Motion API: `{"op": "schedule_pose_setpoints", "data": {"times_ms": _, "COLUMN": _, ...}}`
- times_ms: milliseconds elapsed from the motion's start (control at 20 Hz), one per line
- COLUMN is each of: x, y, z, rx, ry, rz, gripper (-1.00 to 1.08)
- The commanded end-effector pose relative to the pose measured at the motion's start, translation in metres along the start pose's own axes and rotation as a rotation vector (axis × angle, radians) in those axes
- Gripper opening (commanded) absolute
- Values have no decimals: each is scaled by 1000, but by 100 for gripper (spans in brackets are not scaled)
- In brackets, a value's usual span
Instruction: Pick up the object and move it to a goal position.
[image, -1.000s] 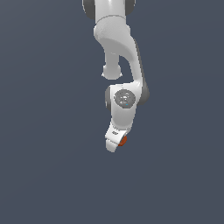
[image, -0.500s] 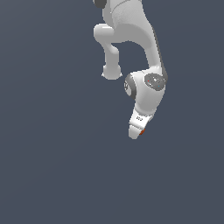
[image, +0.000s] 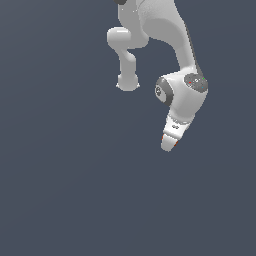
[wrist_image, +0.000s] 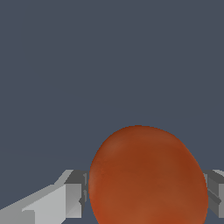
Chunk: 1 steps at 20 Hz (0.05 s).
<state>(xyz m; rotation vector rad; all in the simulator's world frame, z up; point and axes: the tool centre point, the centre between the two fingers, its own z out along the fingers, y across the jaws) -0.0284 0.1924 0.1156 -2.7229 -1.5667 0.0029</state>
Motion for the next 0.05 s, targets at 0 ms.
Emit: {"op": "schedule_pose_setpoints", "data": {"times_ms": 0, "x": 2, "y": -2, "z": -2, "rx": -1, "ry": 1, "rz": 2, "gripper": -100}}
